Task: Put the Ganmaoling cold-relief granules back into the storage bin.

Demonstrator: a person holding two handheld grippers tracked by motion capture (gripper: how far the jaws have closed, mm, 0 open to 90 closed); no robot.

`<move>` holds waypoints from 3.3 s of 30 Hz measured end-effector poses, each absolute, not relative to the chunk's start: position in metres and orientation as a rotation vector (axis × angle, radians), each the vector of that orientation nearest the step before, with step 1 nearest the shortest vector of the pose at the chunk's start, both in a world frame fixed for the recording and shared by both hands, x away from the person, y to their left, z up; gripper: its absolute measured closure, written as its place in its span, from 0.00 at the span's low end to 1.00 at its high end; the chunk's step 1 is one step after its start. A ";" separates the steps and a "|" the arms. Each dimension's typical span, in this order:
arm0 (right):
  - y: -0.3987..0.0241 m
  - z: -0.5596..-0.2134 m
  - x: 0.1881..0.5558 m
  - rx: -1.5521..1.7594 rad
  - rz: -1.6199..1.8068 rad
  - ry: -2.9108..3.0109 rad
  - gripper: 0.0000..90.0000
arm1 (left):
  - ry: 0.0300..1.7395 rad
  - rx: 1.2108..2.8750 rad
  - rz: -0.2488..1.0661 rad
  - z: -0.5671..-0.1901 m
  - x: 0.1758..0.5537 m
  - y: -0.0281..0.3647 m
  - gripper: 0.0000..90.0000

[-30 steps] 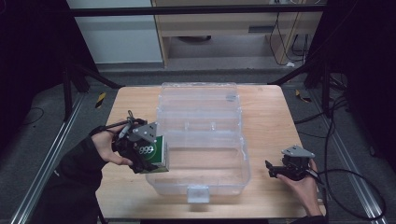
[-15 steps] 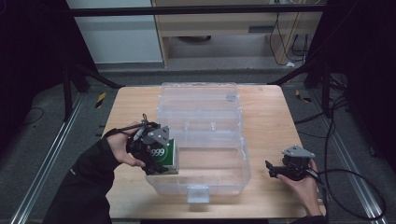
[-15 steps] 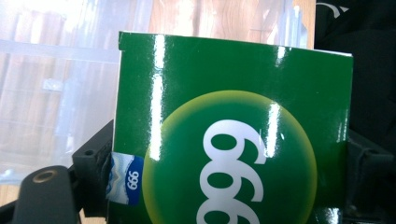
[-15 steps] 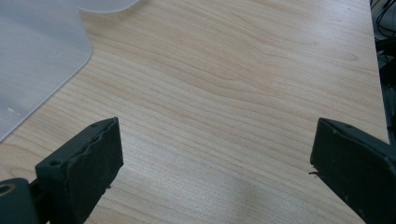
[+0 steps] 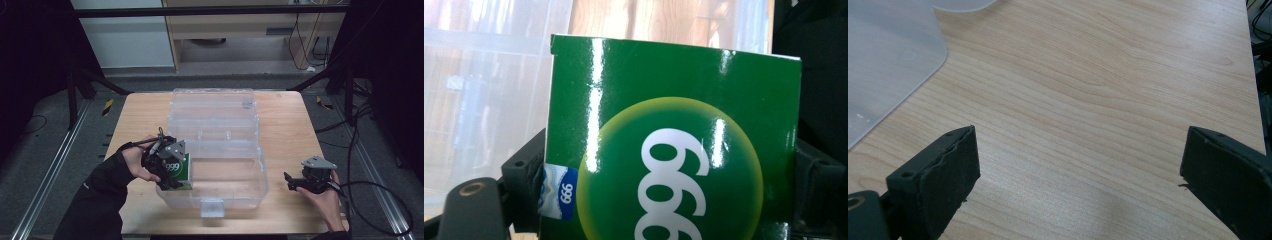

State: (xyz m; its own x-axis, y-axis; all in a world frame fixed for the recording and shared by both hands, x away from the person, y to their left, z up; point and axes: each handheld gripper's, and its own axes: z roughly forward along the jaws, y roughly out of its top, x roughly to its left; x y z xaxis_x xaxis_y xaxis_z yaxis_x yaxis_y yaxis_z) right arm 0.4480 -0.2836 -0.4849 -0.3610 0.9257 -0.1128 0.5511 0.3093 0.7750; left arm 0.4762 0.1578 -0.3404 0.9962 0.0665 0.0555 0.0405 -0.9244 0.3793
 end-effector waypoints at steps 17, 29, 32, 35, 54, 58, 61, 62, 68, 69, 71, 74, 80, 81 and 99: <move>-0.283 -0.486 0.448 1.301 0.875 2.032 0.03 | 0.108 2.767 0.077 -0.364 0.480 0.159 0.15; -0.283 -0.486 0.448 1.296 0.871 2.036 0.03 | 0.109 2.796 0.067 -0.385 0.482 0.157 0.15; -0.283 -0.487 0.449 1.298 0.871 2.037 0.03 | 0.107 2.800 0.072 -0.389 0.482 0.157 0.15; -0.282 -0.487 0.449 1.297 0.865 2.041 0.03 | 0.112 2.810 0.071 -0.394 0.482 0.156 0.15; -0.282 -0.487 0.449 1.295 0.862 2.045 0.02 | 0.100 2.812 0.089 -0.402 0.482 0.156 0.14; -0.282 -0.487 0.449 1.296 0.862 2.044 0.02 | 0.103 2.801 0.091 -0.401 0.481 0.157 0.14; -0.283 -0.487 0.449 1.296 0.862 2.043 0.02 | 0.108 2.786 0.092 -0.399 0.480 0.158 0.14; -0.283 -0.487 0.449 1.296 0.862 2.043 0.02 | 0.119 2.764 0.090 -0.396 0.480 0.159 0.14; -0.283 -0.487 0.449 1.295 0.862 2.042 0.02 | 0.132 2.712 0.129 -0.378 0.477 0.166 0.15; -0.283 -0.487 0.449 1.293 0.861 2.040 0.02 | 0.138 2.706 0.134 -0.376 0.476 0.168 0.16; -0.283 -0.487 0.449 1.295 0.864 2.039 0.02 | 0.149 2.699 0.142 -0.373 0.476 0.171 0.17; -0.283 -0.487 0.448 1.305 0.867 2.037 0.03 | 0.200 2.699 0.146 -0.369 0.473 0.178 0.19; -0.284 -0.488 0.448 1.310 0.866 2.039 0.03 | 0.269 2.623 0.206 -0.362 0.473 0.196 0.24; -0.284 -0.488 0.448 1.308 0.865 2.037 0.03 | 0.287 2.602 0.209 -0.361 0.472 0.200 0.25; -0.285 -0.488 0.447 1.327 0.864 2.032 0.03 | 0.710 2.339 0.393 -0.378 0.464 0.274 0.27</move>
State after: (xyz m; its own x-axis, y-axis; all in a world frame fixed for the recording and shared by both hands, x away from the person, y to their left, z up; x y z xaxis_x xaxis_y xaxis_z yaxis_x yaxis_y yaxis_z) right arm 0.4468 -0.2851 -0.4878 -0.3551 0.9290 -0.1040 0.5700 0.3033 0.7636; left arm 0.4644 0.2744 -0.3778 0.8082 0.5819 0.0906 0.3859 -0.6396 0.6649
